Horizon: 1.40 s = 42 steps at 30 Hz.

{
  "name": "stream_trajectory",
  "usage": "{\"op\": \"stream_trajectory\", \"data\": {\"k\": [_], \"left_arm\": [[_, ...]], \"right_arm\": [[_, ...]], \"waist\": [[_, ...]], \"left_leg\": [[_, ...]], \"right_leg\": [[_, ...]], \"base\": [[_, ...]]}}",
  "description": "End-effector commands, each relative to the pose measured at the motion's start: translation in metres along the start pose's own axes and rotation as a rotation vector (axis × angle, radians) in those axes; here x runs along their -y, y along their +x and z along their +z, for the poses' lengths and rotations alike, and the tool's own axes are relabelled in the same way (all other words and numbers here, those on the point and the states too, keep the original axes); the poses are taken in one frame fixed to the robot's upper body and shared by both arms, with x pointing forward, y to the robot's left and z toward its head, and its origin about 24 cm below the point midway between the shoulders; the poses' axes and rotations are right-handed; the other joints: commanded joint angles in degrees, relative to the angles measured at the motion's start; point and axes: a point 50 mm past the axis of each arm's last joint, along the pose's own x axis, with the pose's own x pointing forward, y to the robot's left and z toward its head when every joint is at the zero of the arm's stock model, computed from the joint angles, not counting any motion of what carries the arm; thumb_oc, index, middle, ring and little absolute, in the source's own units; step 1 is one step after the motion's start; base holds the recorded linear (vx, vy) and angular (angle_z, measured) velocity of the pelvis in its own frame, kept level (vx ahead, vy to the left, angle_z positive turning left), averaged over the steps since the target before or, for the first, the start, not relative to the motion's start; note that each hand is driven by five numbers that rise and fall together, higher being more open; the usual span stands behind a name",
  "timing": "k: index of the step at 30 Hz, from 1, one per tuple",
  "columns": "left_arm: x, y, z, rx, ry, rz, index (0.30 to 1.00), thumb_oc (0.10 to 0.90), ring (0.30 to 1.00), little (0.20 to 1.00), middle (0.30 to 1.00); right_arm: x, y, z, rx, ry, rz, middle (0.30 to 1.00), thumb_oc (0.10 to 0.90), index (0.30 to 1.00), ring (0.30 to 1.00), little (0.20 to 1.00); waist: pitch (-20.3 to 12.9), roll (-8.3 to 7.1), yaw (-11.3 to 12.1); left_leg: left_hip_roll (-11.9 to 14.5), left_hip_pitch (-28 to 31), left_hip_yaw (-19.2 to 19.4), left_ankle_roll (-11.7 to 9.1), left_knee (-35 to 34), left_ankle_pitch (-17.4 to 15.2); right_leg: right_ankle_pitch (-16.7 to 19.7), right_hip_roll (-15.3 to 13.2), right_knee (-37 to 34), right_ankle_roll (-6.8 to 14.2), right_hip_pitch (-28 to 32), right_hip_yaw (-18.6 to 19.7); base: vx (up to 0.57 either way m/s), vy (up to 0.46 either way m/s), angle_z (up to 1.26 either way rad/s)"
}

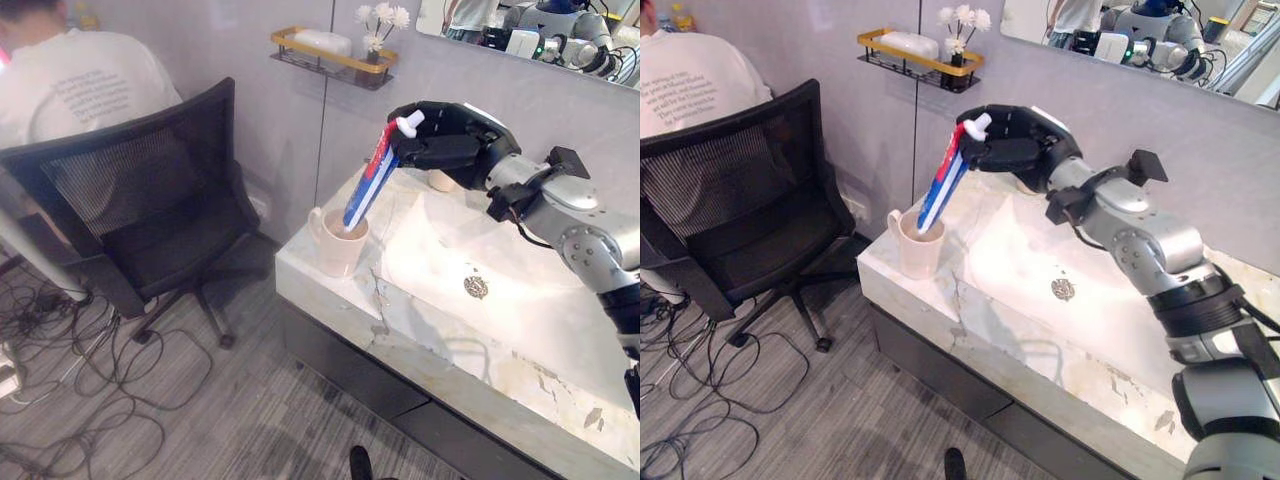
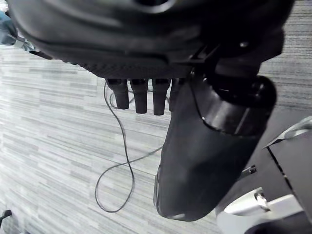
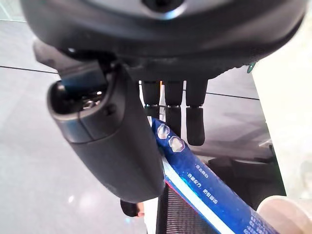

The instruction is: Organize the bathroom.

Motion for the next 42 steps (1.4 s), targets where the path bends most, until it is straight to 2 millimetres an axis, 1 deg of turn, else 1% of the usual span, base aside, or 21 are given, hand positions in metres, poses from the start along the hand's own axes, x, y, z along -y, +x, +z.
{"op": "stream_trajectory", "data": {"k": [1,10,22,26,32,42], "left_arm": [[-0.017,0.002,-0.046,-0.182,0.012,0.037,0.900,0.800,0.900,0.900,0.900],[-0.015,0.002,-0.049,-0.176,0.012,0.037,0.900,0.800,0.900,0.900,0.900],[-0.014,0.003,-0.054,-0.188,0.000,0.035,0.900,0.800,0.900,0.900,0.900],[-0.011,0.004,-0.056,-0.189,-0.007,0.033,0.900,0.800,0.900,0.900,0.900],[-0.013,0.003,-0.059,-0.199,-0.014,0.038,0.900,0.800,0.900,0.900,0.900],[-0.013,0.003,-0.058,-0.196,-0.004,0.039,0.900,0.800,0.900,0.900,0.900]], "right_arm": [[0.010,-0.010,0.076,0.406,0.004,-0.042,0.300,0.400,0.300,0.300,0.300],[0.011,-0.014,0.073,0.419,-0.001,-0.057,0.300,0.400,0.300,0.300,0.300],[0.013,-0.020,0.078,0.460,0.000,-0.090,0.300,0.400,0.300,0.300,0.300],[0.014,-0.022,0.077,0.461,0.002,-0.094,0.300,0.400,0.300,0.300,0.300],[0.014,-0.022,0.077,0.467,0.001,-0.102,0.300,0.400,0.300,0.300,0.300],[0.012,-0.024,0.077,0.467,-0.029,-0.104,0.300,0.400,0.300,0.300,0.300]], "waist": [[-2.3,-1.76,0.9],[-1.5,-2.06,1.3],[-0.9,-2.66,2.2],[-0.8,-2.73,2.4],[-0.4,-2.79,2.9],[0.8,-2.72,3.2]], "left_leg": [[2.1,-3.9,-3.9,1.6,15.6,-10.1],[2.2,-4.9,-4.2,1.6,16.9,-10.4],[2.3,-6.2,-5.2,1.4,17.1,-9.9],[2.3,-6.5,-5.3,1.4,17.4,-9.9],[2.4,-7.1,-5.6,1.3,17.7,-9.8],[2.5,-8.4,-5.9,1.4,20.3,-11.1]], "right_leg": [[-5.8,-1.6,7.9,3.7,-2.7,4.5],[-5.8,-1.7,8.0,3.8,-2.6,4.2],[-5.9,-1.5,8.0,3.8,-2.6,3.9],[-5.8,-1.5,7.9,3.8,-2.4,3.9],[-5.9,-1.5,7.9,3.8,-2.4,3.8],[-6.2,-1.8,8.4,3.9,-2.2,3.5]], "base": [[0.00,0.000,0.00],[0.00,0.000,0.00],[0.00,-0.003,0.01],[0.00,-0.001,0.02],[0.01,-0.005,0.04],[0.00,0.001,0.00]]}}
